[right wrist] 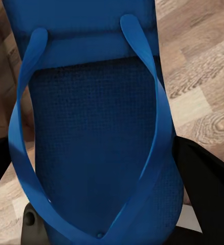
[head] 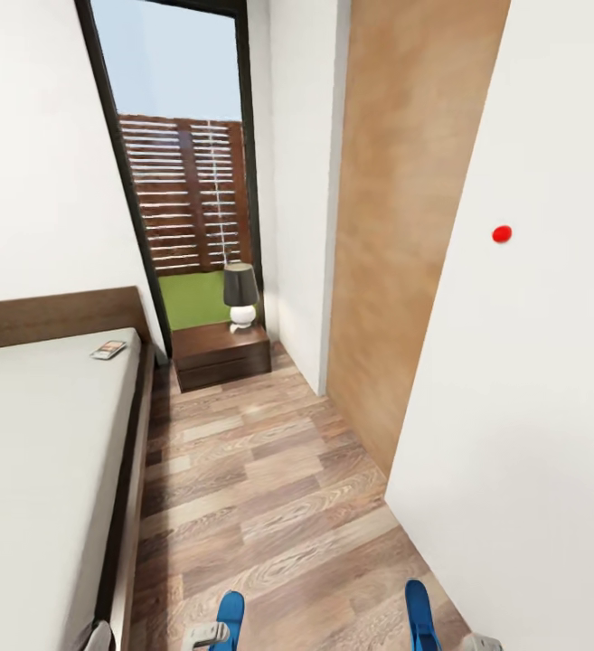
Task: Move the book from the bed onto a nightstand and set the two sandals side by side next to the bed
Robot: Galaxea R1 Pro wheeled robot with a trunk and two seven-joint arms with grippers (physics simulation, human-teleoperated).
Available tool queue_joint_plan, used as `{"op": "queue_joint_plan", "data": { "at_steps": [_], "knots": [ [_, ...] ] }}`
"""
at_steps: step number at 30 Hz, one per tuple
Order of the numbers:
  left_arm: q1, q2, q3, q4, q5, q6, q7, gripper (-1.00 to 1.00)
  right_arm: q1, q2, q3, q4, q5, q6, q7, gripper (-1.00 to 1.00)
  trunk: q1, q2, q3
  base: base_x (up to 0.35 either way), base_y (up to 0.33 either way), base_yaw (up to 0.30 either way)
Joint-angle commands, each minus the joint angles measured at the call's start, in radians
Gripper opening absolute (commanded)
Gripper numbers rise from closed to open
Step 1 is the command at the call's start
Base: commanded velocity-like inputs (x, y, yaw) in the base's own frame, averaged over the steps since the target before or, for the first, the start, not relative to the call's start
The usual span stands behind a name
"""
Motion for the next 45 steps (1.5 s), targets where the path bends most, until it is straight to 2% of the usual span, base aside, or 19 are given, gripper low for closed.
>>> {"op": "queue_joint_plan", "data": {
  "at_steps": [1, 13, 22, 36, 41, 42, 44, 45],
  "knots": [
    [-0.001, 0.0, -0.008, 0.0, 0.01, 0.001, -0.002, -1.0, -0.001, -0.001, 0.008, 0.001, -0.009, -0.001, 0.003, -1.0, 0.001, -0.002, -0.002, 0.324, 0.0, 0.011],
    [-0.001, 0.0, -0.007, 0.0, 0.01, 0.001, -0.002, -1.0, -0.001, -0.001, 0.008, 0.001, -0.009, -0.002, 0.003, -1.0, 0.001, -0.002, -0.002, 0.328, 0.0, 0.006],
    [-0.001, 0.0, -0.008, 0.0, 0.01, 0.001, -0.002, -1.0, -0.001, -0.001, 0.008, 0.001, -0.009, -0.002, 0.003, -1.0, 0.001, -0.002, -0.002, 0.328, 0.0, 0.221],
    [-0.001, 0.0, -0.008, 0.0, 0.01, 0.001, -0.002, -1.0, -0.001, 0.0, 0.008, 0.001, -0.009, -0.003, 0.002, -1.0, 0.001, -0.002, -0.002, 0.328, 0.0, 0.022],
    [-0.001, -0.001, -0.009, 0.0, 0.01, 0.001, -0.002, -1.0, -0.001, 0.003, 0.013, 0.044, -0.002, -0.006, 0.0, -1.0, 0.001, -0.002, -0.002, 0.328, 0.0, 0.0],
    [-0.001, -0.001, -0.009, 0.0, 0.009, 0.002, -0.002, -1.0, -0.001, 0.015, 0.013, 0.053, -0.002, -0.006, 0.0, -1.0, 0.001, -0.002, -0.002, 0.327, 0.0, 0.0],
    [-0.001, -0.001, -0.009, 0.0, 0.009, 0.001, -0.001, -1.0, -0.001, 0.055, 0.012, 0.059, -0.001, -0.006, 0.0, -1.0, 0.001, -0.002, -0.002, 0.326, 0.0, 0.0],
    [-0.001, -0.001, -0.009, 0.0, 0.009, 0.001, -0.001, -1.0, -0.001, 0.064, 0.012, 0.061, -0.001, -0.006, 0.0, -1.0, 0.001, -0.002, -0.002, 0.324, 0.0, 0.0]
  ]
}}
